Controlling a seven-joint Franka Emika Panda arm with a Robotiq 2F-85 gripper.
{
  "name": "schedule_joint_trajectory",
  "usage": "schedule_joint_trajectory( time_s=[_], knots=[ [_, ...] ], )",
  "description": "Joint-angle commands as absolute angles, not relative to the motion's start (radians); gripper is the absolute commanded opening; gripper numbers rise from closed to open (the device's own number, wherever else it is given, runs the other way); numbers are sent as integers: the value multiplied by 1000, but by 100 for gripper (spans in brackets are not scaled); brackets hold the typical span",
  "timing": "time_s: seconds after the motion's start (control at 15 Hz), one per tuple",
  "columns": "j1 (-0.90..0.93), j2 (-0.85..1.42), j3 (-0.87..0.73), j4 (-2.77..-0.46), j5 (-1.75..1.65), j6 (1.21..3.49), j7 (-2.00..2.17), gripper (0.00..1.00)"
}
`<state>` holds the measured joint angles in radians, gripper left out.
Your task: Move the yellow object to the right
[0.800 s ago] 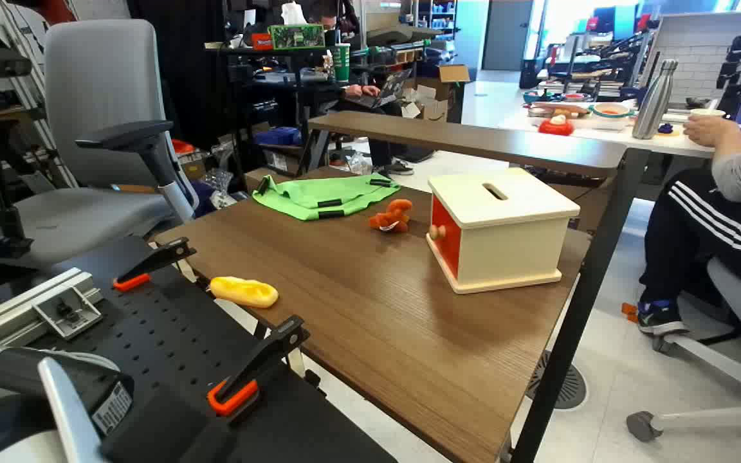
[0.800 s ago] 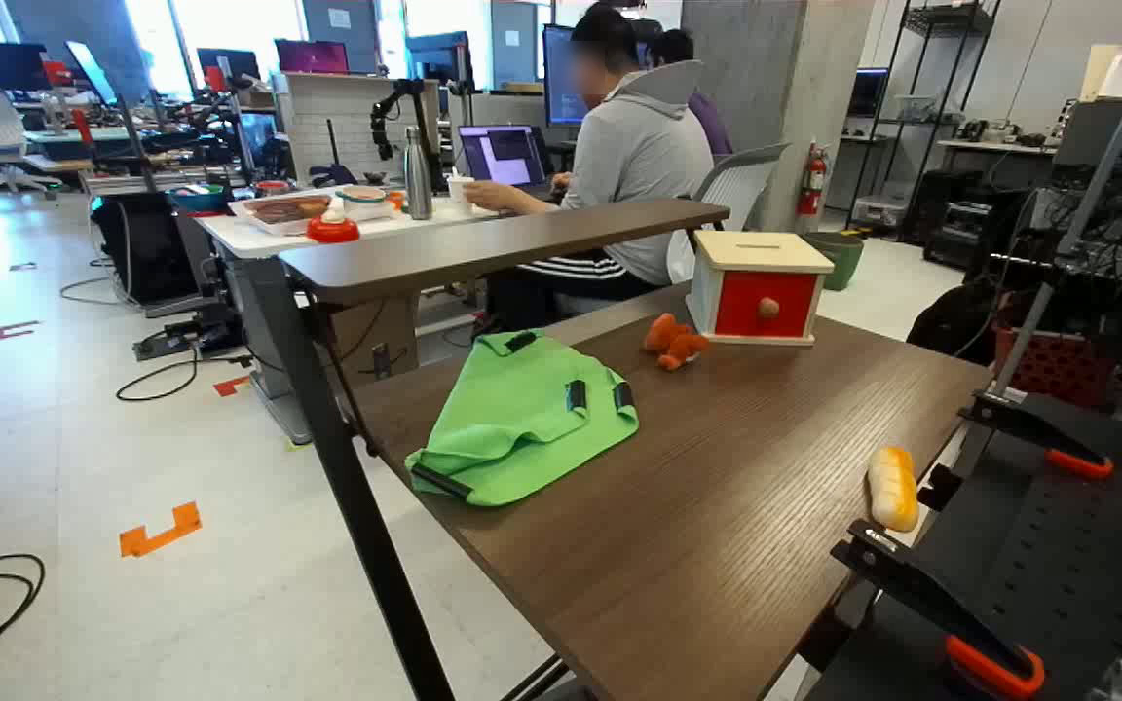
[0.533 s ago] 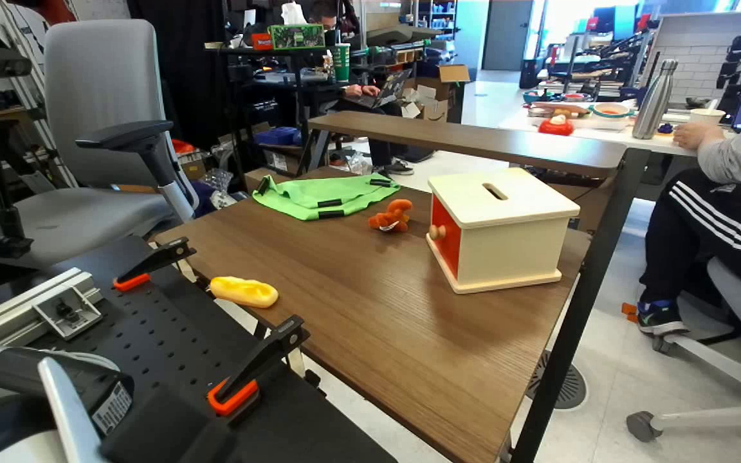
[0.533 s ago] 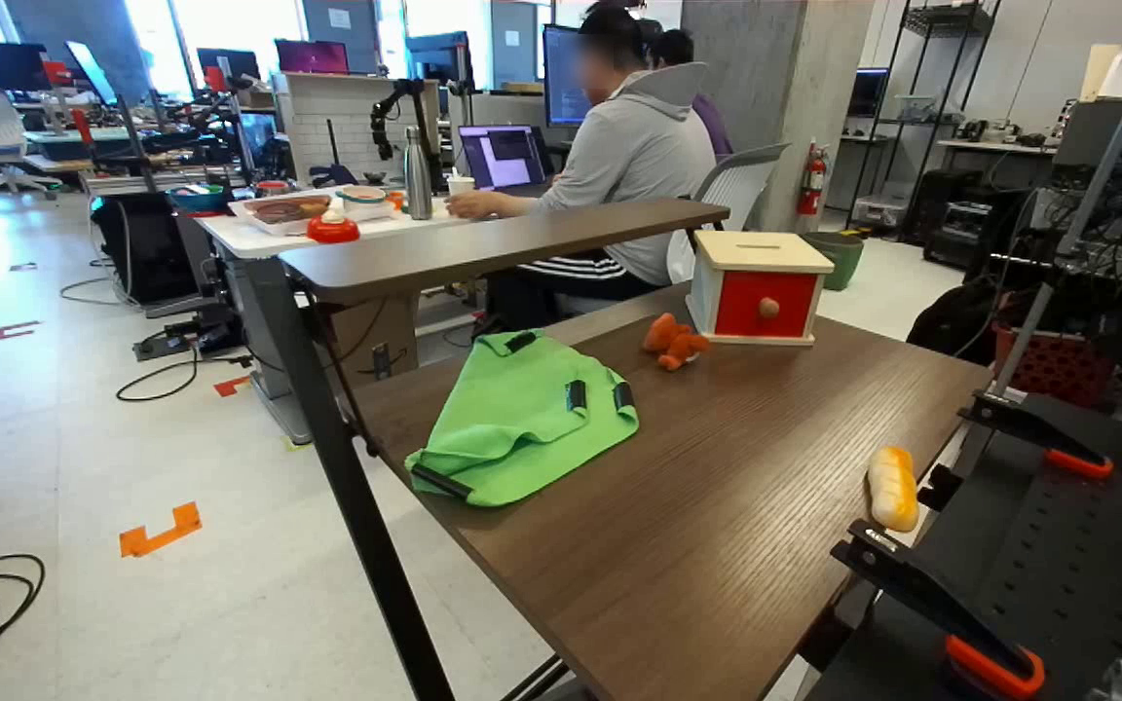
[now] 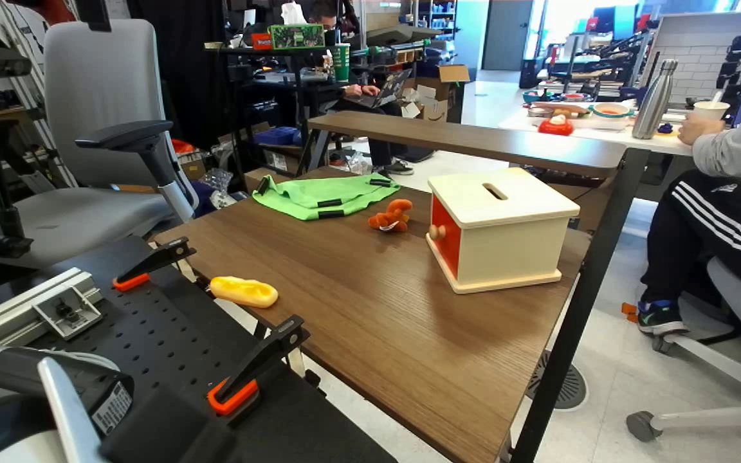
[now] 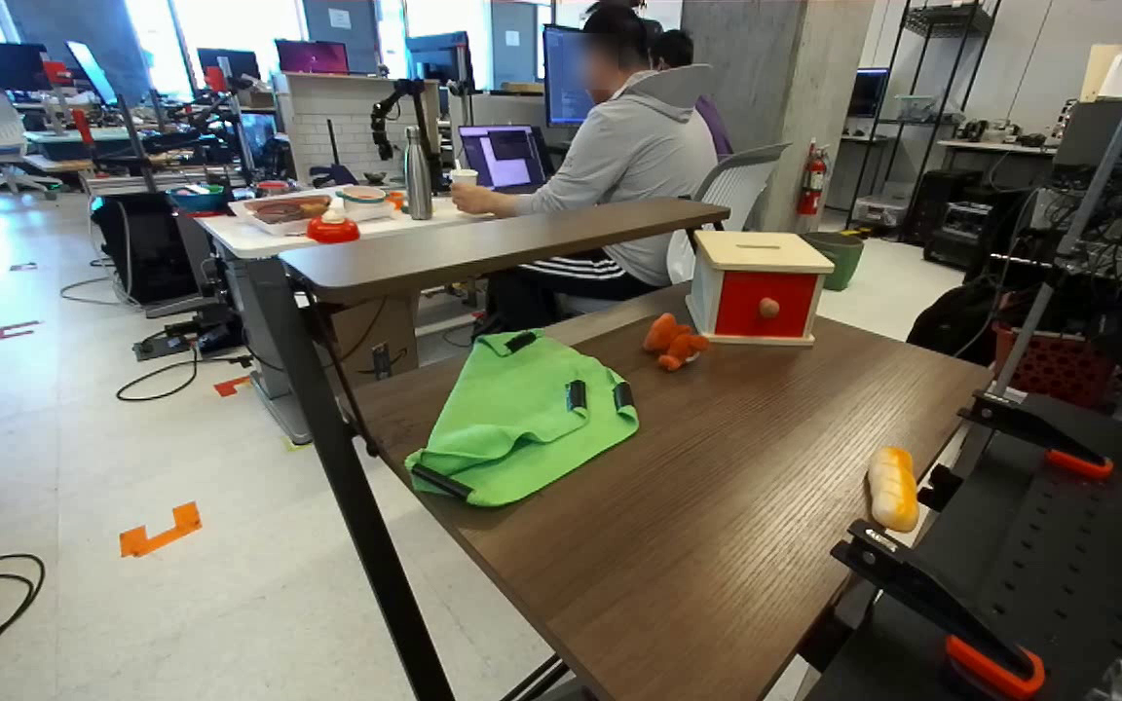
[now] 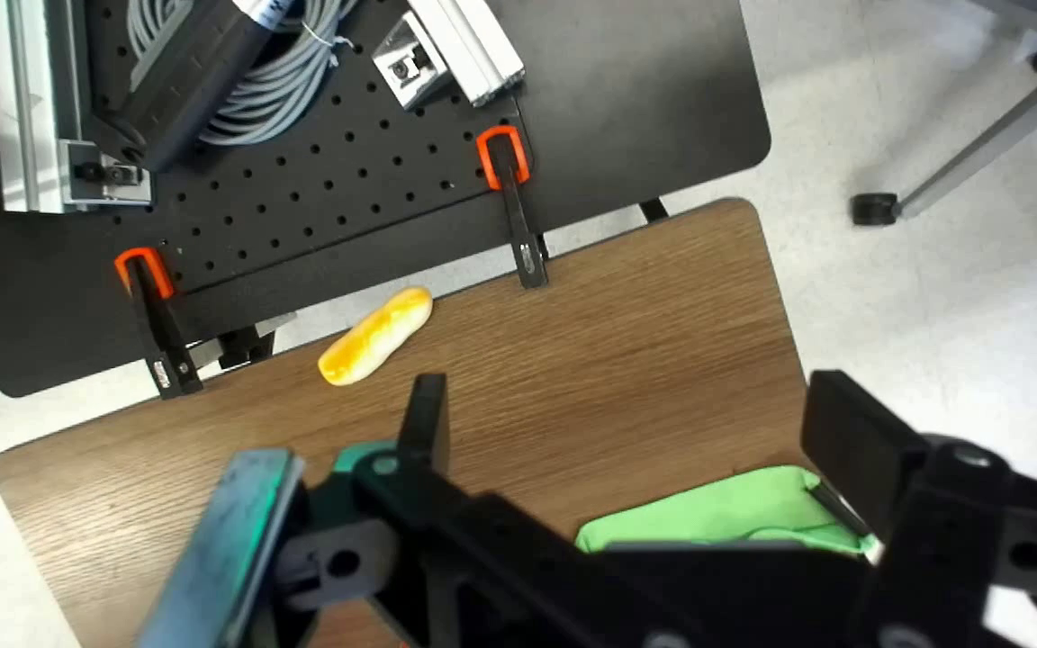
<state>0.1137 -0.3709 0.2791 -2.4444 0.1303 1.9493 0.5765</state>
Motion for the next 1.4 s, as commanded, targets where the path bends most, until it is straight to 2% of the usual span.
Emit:
schedule_joint_trajectory(
  time_s=[0.0, 0.47, 1.33],
  knots=[
    [94, -313, 291, -2471, 74, 2101, 654, 100],
    [98, -252, 269, -2577, -20, 2337, 705, 100],
    [21, -113, 140, -2712, 1, 2544, 632, 100]
  ],
)
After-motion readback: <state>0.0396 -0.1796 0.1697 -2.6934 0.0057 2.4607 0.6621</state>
